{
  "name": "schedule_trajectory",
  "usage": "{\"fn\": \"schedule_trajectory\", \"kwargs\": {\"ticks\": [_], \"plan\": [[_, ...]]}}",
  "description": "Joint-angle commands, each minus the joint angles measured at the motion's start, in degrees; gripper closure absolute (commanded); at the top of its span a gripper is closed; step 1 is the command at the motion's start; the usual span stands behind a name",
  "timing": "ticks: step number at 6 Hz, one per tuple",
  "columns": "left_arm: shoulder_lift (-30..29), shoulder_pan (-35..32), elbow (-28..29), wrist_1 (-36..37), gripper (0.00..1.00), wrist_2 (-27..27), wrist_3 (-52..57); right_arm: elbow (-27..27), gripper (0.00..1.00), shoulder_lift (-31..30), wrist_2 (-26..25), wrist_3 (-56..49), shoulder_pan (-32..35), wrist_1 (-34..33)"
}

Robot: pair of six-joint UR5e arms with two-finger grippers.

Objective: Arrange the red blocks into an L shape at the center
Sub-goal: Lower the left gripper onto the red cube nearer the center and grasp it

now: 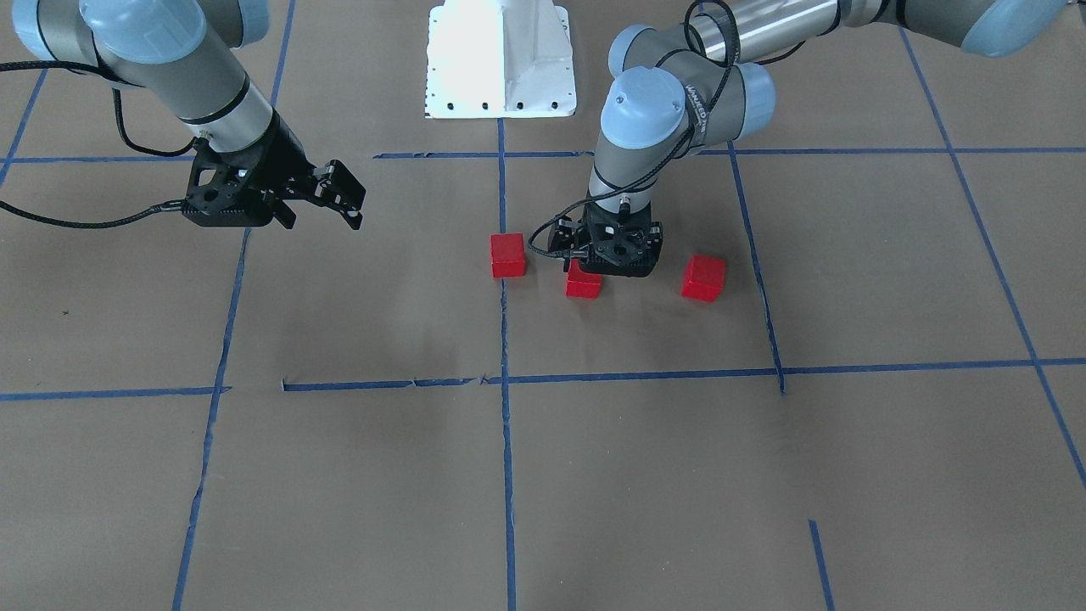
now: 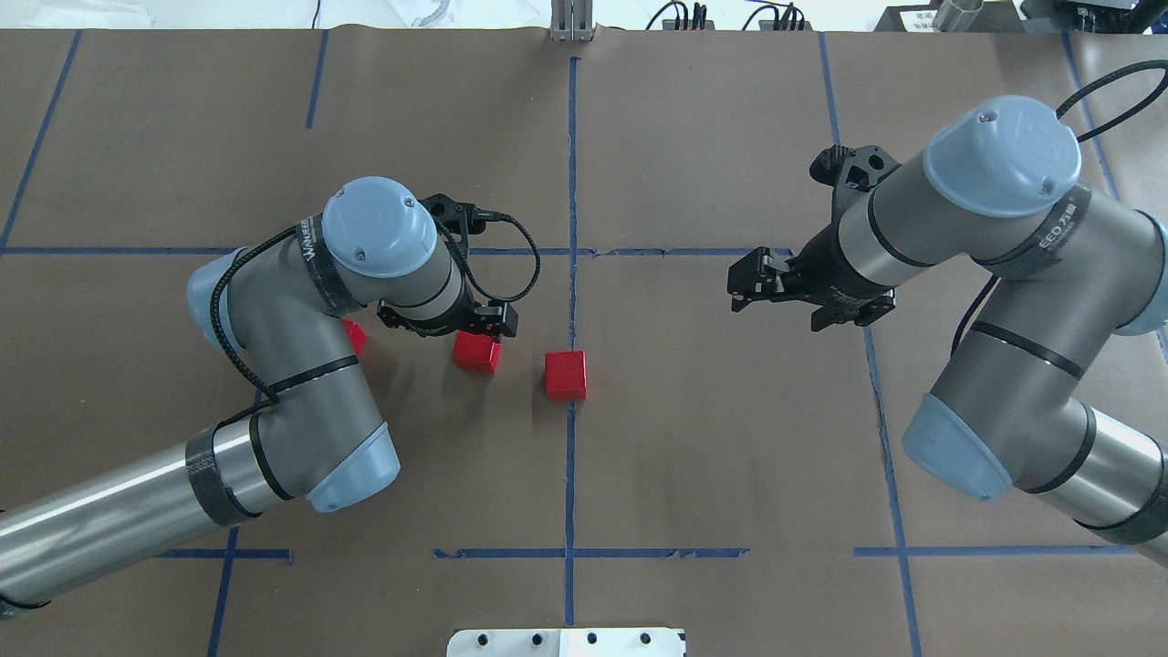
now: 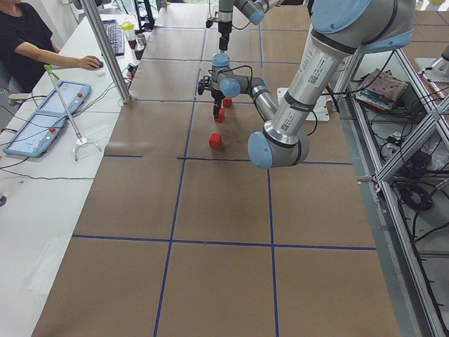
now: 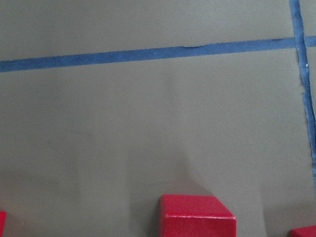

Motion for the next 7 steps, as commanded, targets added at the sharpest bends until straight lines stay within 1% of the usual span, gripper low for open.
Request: {"fn": "schedule_trajectory", "kwargs": {"ticks": [1, 4, 6, 7], "plan": [[-2.13, 0.03, 3.17, -1.13, 0.0, 0.16, -1.35, 0.0, 0.0, -0.14, -0.1, 0.0, 0.0, 0.0], [-2.32, 0.73, 4.42, -1.31, 0.0, 0.42, -1.44, 0.0, 0.0, -0.14, -0.1, 0.0, 0.0, 0.0], [-2.32, 0.91, 5.03, -1.31, 0.04, 0.42, -1.44, 0.0, 0.0, -0.67, -0.1, 0.0, 0.0, 0.0], [-2.4, 1.34, 5.3, -1.31, 0.18, 0.42, -1.53, -0.08, 0.0, -0.67, -0.1, 0.09, 0.0, 0.0]]}}
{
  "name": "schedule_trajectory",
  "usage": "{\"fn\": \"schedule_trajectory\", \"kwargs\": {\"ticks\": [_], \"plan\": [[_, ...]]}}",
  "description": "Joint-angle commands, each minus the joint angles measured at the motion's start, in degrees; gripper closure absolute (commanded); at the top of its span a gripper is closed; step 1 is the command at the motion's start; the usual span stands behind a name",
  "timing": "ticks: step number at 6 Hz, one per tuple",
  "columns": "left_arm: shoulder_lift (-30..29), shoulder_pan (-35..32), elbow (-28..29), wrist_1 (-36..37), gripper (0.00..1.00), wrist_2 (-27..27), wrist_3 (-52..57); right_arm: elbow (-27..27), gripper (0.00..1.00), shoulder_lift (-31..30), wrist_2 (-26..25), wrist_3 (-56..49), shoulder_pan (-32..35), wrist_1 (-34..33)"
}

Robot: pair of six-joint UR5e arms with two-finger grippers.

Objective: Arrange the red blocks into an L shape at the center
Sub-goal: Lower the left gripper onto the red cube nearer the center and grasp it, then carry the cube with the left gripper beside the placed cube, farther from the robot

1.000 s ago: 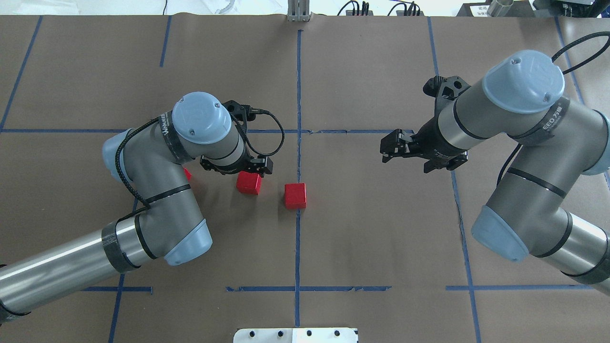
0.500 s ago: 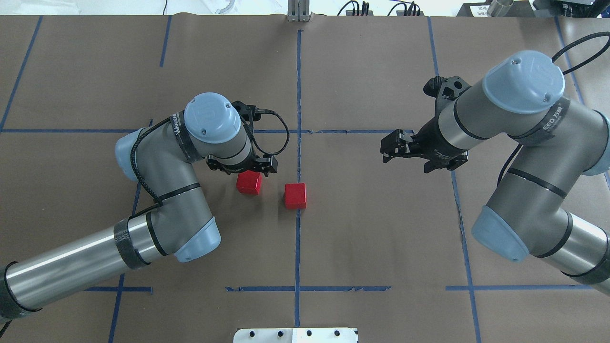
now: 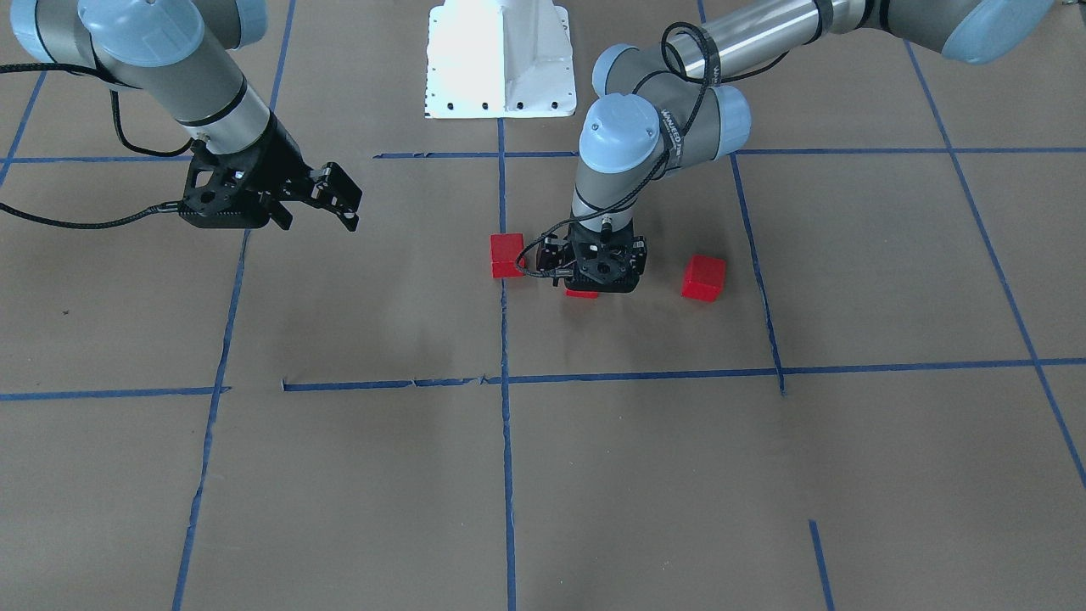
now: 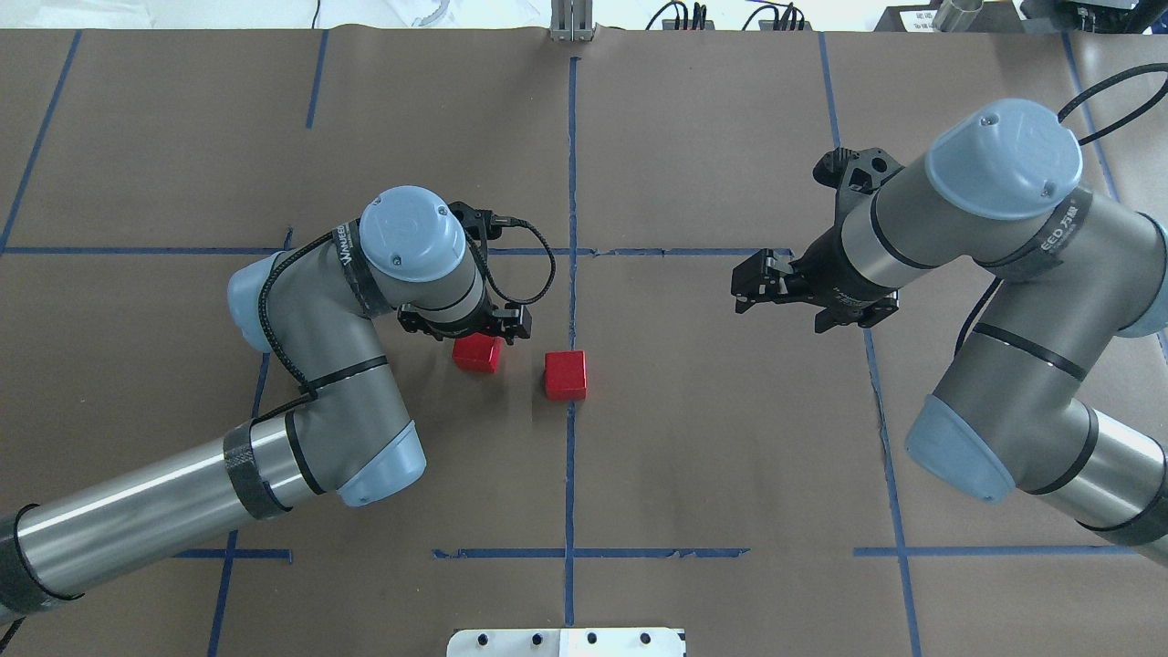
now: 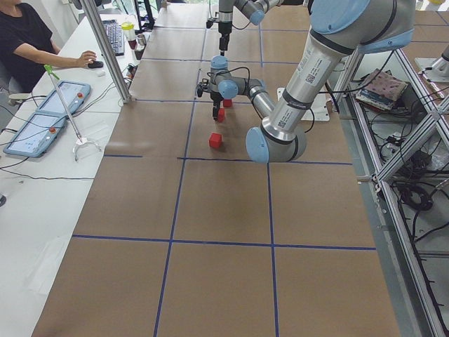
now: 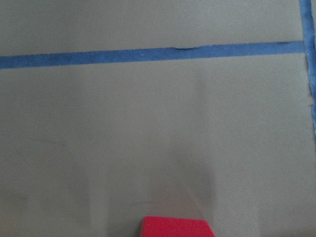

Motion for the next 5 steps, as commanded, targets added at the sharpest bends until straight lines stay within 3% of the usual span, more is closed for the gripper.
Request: {"fn": "schedule_trajectory", "kwargs": {"ticks": [1, 2, 5], "plan": [[-0.58, 0.25, 0.22, 0.09, 0.81, 0.0, -0.24, -0.05, 0.0, -0.11, 0.0, -0.02, 0.0, 0.0], [-1.37, 0.25, 0.22, 0.18, 1.0, 0.0, -0.06, 0.04, 0.0, -0.11, 0.09, -0.02, 0.0, 0.0], [-9.7, -1.24, 6.61, 0.96, 1.0, 4.65, -2.41, 0.13, 0.0, -0.28, 0.0, 0.06, 0.09, 0.0]]}}
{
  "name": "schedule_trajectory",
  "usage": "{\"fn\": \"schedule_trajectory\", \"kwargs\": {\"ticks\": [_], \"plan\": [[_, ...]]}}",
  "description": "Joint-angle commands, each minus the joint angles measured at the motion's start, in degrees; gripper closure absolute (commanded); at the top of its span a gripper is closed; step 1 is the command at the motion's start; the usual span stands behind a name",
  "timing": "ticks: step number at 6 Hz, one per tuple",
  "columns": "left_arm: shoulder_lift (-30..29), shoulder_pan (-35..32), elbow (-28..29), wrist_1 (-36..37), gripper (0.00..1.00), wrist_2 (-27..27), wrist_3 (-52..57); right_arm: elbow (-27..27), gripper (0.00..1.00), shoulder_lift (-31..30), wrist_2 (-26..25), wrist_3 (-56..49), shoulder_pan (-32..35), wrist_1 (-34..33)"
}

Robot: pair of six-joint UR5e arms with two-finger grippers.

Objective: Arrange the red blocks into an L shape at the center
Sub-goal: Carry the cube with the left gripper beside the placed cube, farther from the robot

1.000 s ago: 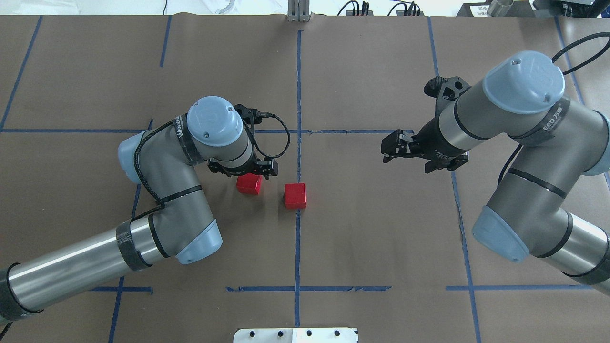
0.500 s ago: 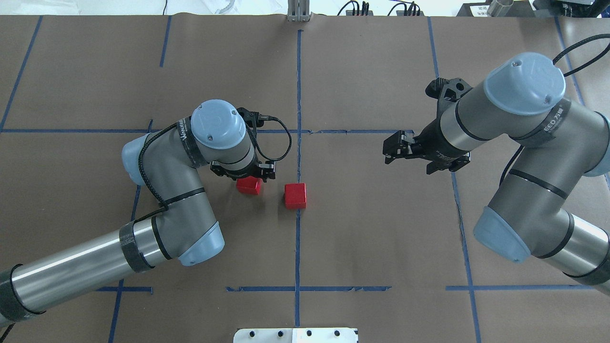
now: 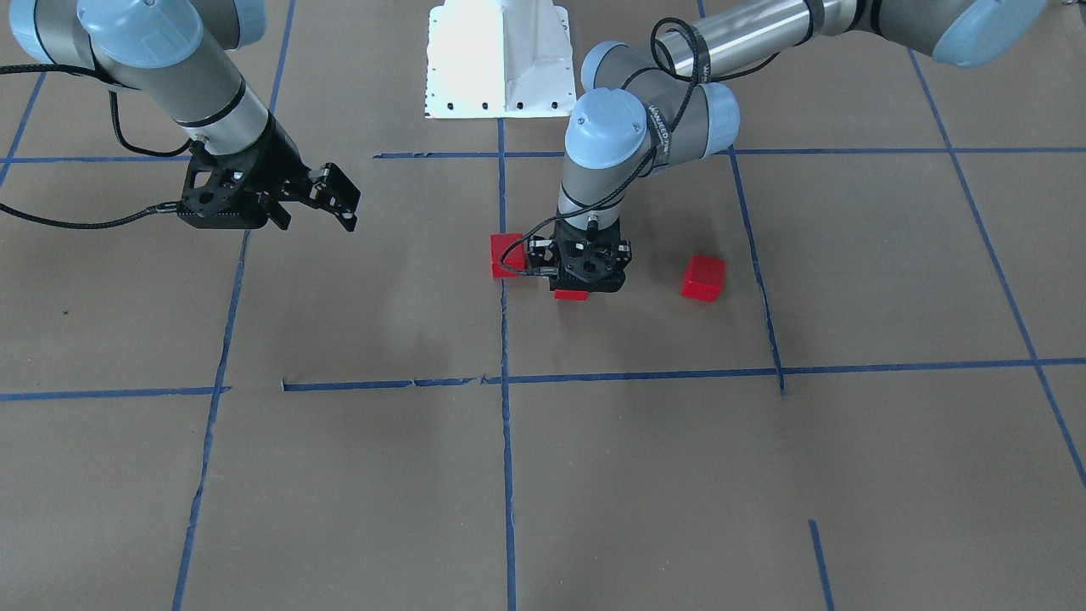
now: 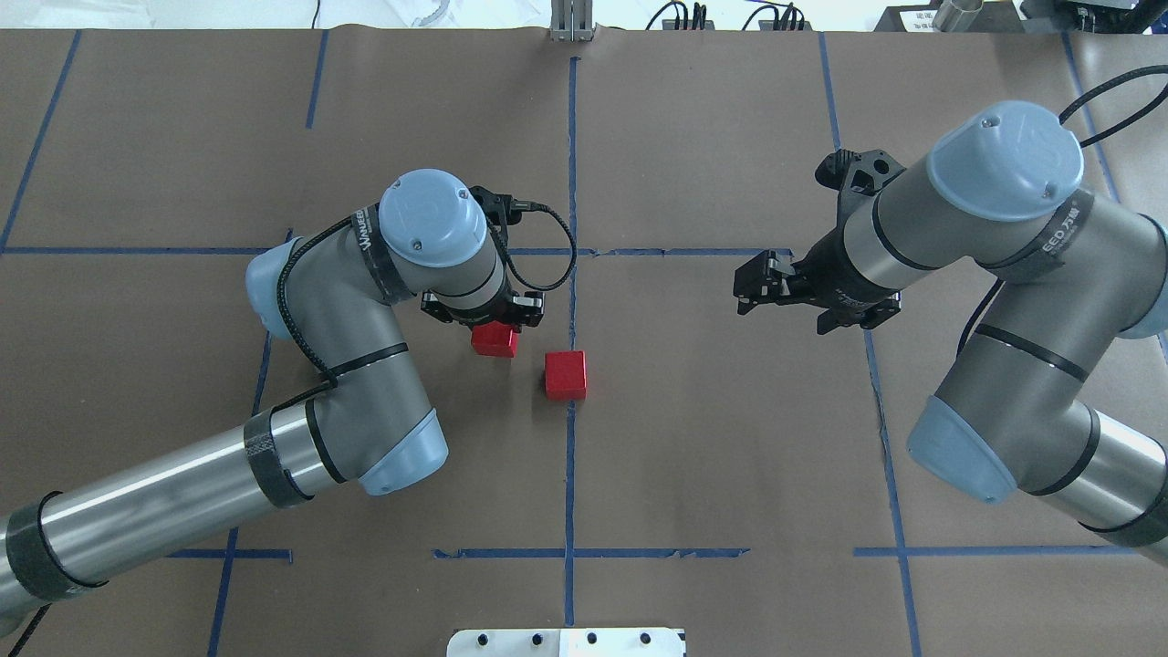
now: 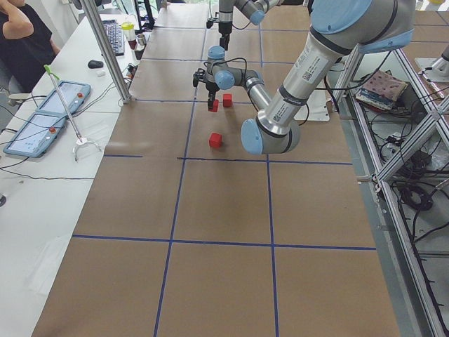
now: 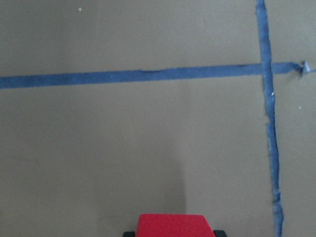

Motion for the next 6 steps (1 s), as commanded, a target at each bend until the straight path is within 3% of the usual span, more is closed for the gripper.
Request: {"fn": "schedule_trajectory", "kwargs": {"ticks": [1, 3, 6], "plan": [[-4.52, 0.29, 4.79, 0.16, 1.0, 1.18, -8.26, 0.58, 0.0, -0.84, 0.04, 0.07, 0.07, 0.0], [-6.65, 1.52, 6.93, 0.15, 1.0, 1.19, -8.33, 2.95, 0.0, -4.62, 0.04, -0.02, 0.07, 0.0], [-6.39, 3.28, 7.02, 0.33, 1.0, 1.27, -8.86, 2.96, 0.0, -4.72, 0.04, -0.02, 0.07, 0.0]]}}
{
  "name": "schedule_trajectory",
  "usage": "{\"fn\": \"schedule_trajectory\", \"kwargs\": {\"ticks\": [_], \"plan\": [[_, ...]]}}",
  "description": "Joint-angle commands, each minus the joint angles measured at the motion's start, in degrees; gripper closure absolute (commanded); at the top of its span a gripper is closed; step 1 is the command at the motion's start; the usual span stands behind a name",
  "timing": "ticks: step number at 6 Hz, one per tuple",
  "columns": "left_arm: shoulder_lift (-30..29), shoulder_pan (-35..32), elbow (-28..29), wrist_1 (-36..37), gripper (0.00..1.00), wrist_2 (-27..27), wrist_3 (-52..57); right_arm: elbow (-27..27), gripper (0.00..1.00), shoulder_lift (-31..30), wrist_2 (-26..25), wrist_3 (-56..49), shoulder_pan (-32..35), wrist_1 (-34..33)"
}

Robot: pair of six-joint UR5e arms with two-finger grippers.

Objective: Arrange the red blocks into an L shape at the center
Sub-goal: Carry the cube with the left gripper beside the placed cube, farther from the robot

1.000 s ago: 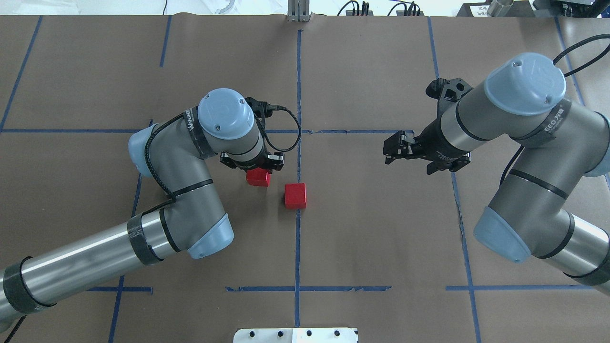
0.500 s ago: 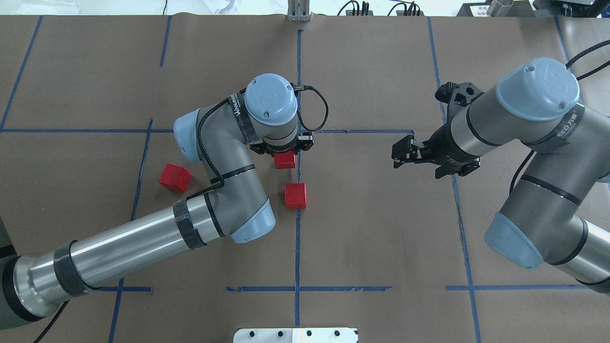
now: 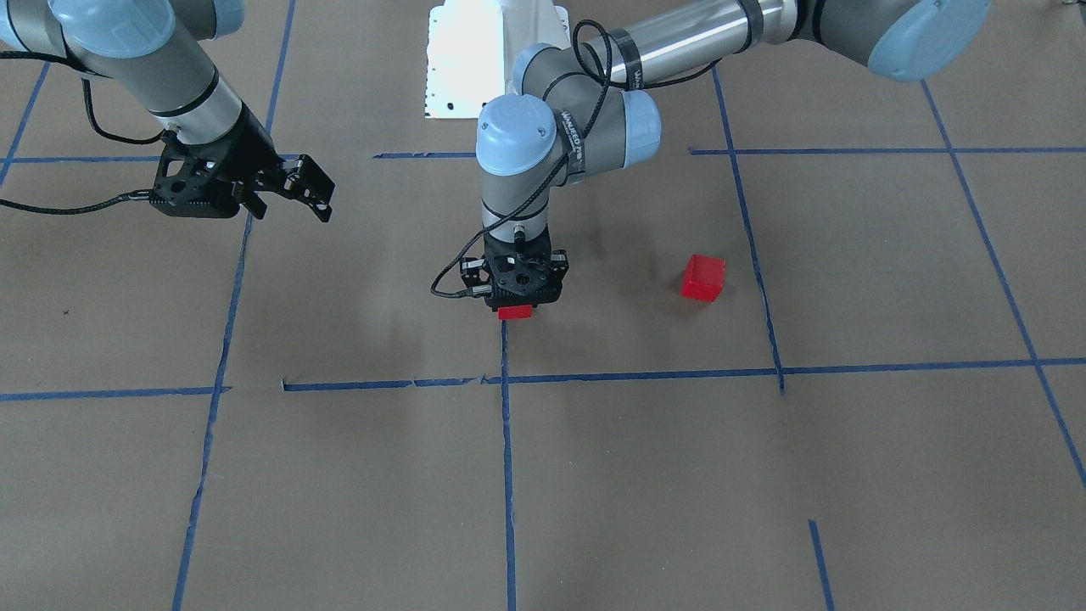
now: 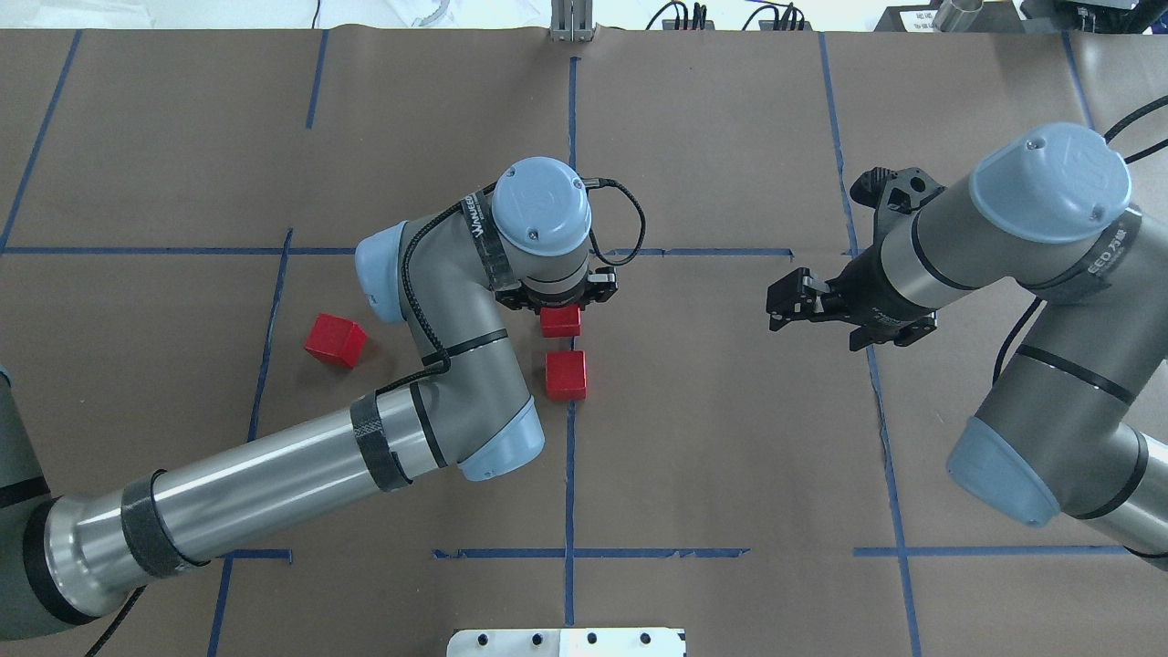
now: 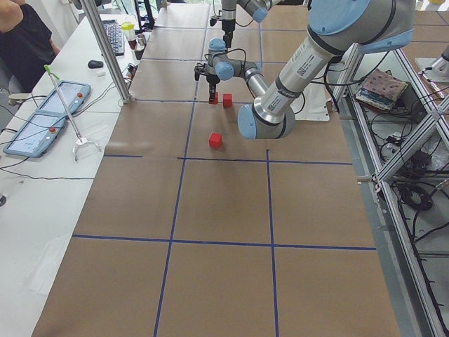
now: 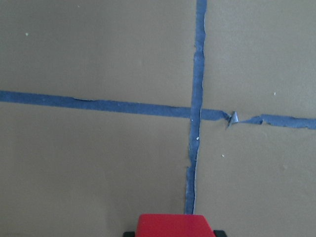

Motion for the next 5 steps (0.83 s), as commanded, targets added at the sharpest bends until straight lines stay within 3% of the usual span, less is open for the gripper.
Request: {"fn": "schedule_trajectory", "kwargs": {"ticks": [1, 5], "plan": [[0.11, 0.78, 0.03, 0.03, 1.0, -0.07, -0.05, 0.03, 0.0, -0.14, 0.0, 0.0, 0.0, 0.0], [0.28, 0.96, -0.06, 0.03, 0.92, 0.02, 0.3, 0.03, 0.0, -0.32, -0.09, 0.0, 0.0, 0.0]]}}
